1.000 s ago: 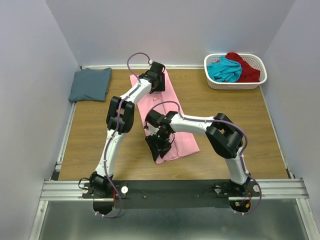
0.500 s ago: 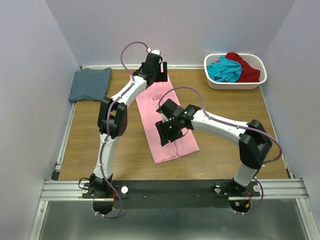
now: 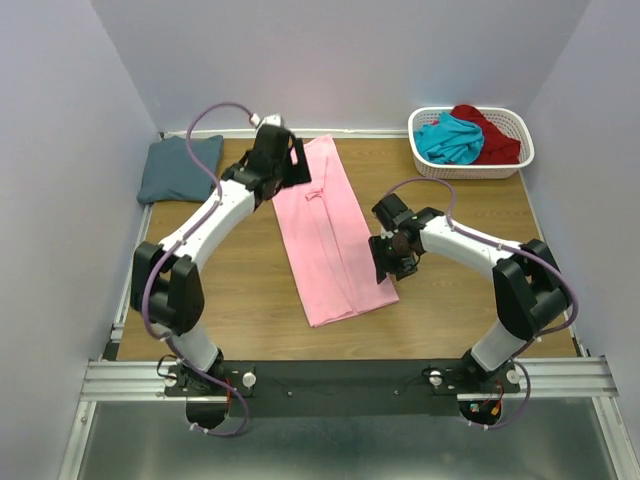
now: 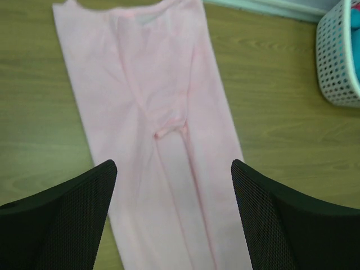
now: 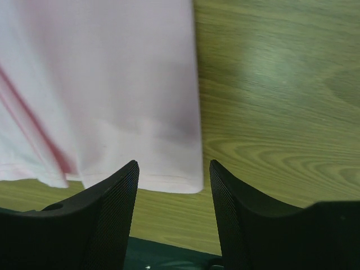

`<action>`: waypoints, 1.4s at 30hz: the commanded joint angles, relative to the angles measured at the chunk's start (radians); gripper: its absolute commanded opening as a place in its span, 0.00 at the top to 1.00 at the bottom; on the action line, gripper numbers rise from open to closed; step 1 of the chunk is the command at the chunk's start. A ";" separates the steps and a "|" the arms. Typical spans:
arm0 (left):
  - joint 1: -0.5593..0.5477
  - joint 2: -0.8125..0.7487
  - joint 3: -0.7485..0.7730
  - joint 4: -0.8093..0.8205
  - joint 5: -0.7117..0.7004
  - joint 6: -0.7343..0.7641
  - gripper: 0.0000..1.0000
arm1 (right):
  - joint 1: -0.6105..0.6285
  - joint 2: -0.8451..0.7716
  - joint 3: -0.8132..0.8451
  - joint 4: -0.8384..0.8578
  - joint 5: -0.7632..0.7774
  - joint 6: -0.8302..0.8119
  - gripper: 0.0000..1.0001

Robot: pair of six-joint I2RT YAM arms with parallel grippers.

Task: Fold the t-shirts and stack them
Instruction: Fold the tshirt

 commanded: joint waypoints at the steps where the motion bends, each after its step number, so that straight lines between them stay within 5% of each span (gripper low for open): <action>1: -0.030 -0.186 -0.249 -0.123 -0.038 -0.065 0.11 | -0.039 -0.038 -0.039 0.033 -0.004 -0.031 0.39; 8: -0.132 -0.470 -0.657 -0.227 0.056 -0.181 0.14 | -0.047 -0.036 -0.117 0.063 -0.031 -0.008 0.41; 14: -0.260 -0.581 -0.762 -0.301 0.121 -0.312 0.15 | -0.047 -0.068 -0.196 0.063 -0.044 0.009 0.42; 20: -0.287 -0.498 -0.754 -0.318 0.156 -0.289 0.15 | -0.047 -0.050 -0.205 0.066 -0.076 -0.007 0.50; 25: -0.313 -0.414 -0.750 -0.311 0.166 -0.312 0.20 | -0.047 -0.042 -0.185 0.074 -0.103 -0.013 0.87; 28: -0.327 -0.355 -0.719 -0.334 0.164 -0.350 0.23 | -0.045 -0.039 -0.174 0.079 -0.132 -0.008 0.99; 42: -0.412 -0.214 -0.631 -0.425 0.186 -0.468 0.34 | -0.034 -0.027 -0.165 0.135 -0.231 -0.016 0.99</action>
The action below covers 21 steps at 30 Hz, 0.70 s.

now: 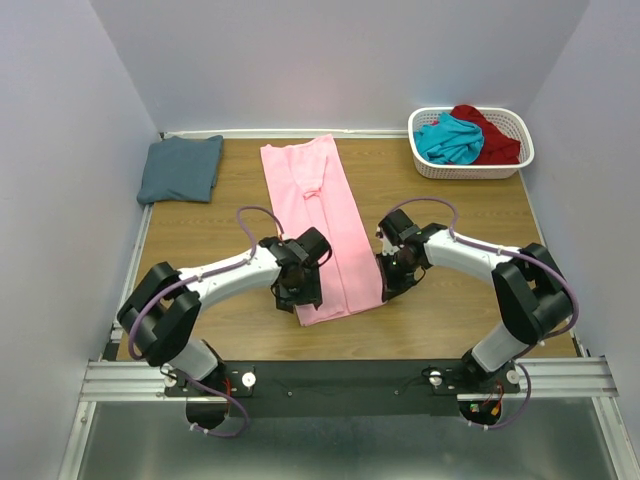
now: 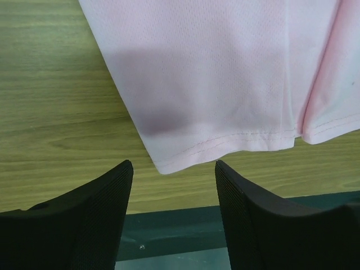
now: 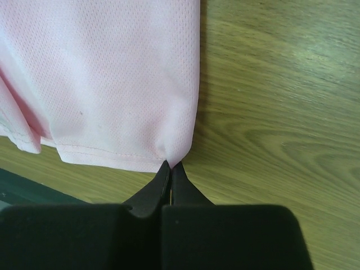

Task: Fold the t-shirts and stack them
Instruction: Fold the tshirt

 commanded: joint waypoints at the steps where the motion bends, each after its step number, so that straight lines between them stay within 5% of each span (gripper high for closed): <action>1: -0.010 0.028 0.006 -0.059 0.018 -0.055 0.35 | 0.007 0.015 0.023 0.033 -0.043 -0.009 0.99; 9: -0.010 0.114 -0.002 -0.051 -0.024 -0.078 0.45 | 0.007 0.004 0.002 0.065 -0.066 -0.015 0.99; 21: 0.002 0.212 0.001 -0.023 -0.037 -0.026 0.43 | 0.007 -0.011 -0.008 0.067 -0.071 -0.008 0.99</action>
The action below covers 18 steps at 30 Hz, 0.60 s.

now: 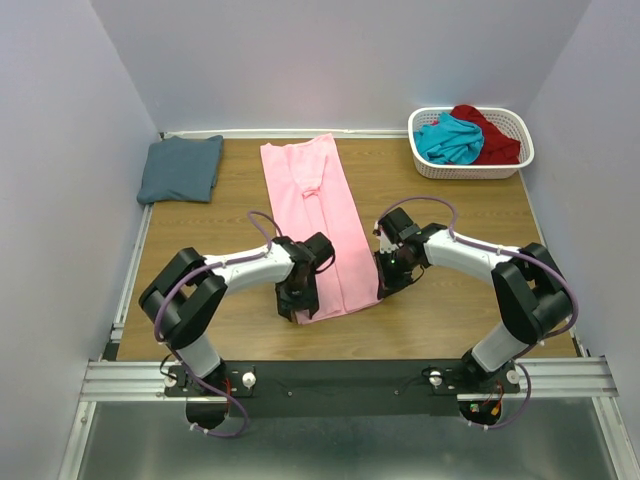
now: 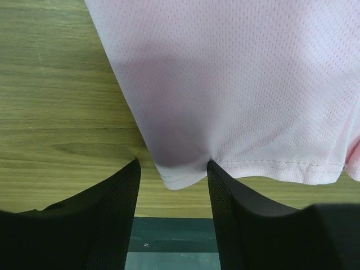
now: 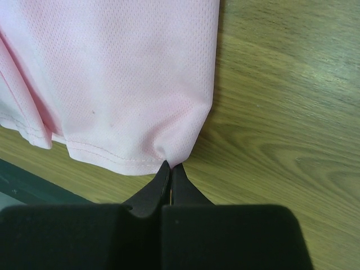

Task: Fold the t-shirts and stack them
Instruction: Fold the tshirt

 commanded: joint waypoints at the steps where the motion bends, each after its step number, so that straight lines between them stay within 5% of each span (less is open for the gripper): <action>1: 0.005 0.070 -0.016 0.025 -0.044 0.017 0.45 | 0.007 -0.012 -0.006 0.016 -0.020 0.000 0.99; 3: 0.011 0.068 -0.021 0.038 -0.037 0.022 0.53 | 0.007 -0.010 -0.006 0.015 -0.013 -0.002 0.99; 6: 0.012 0.060 -0.025 0.039 -0.041 0.042 1.00 | 0.007 -0.012 -0.008 0.015 -0.007 0.000 0.99; 18: -0.008 -0.164 -0.139 -0.013 0.045 0.165 1.00 | 0.011 -0.148 -0.089 -0.151 -0.023 -0.034 0.99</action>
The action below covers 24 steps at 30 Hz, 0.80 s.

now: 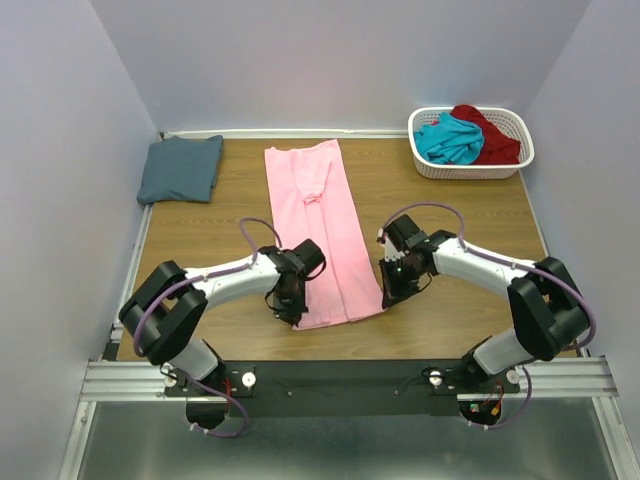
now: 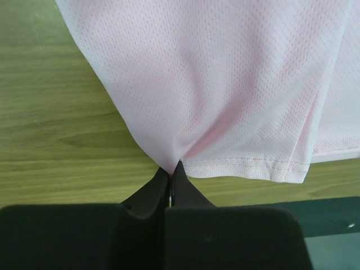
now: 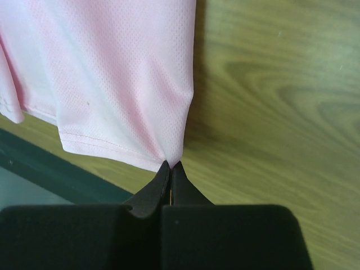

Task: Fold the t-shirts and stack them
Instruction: Fold the tshirt

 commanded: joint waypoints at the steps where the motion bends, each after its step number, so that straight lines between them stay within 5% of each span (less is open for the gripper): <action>1: -0.011 -0.052 -0.026 -0.067 0.012 0.079 1.00 | 0.006 -0.057 -0.017 -0.115 -0.003 -0.036 0.99; 8: 0.090 -0.072 0.089 -0.027 0.037 0.160 1.00 | 0.003 0.029 0.203 -0.155 0.121 -0.035 0.99; 24: 0.409 0.161 0.390 0.131 -0.184 0.301 1.00 | -0.025 0.485 0.879 -0.175 0.376 -0.128 0.99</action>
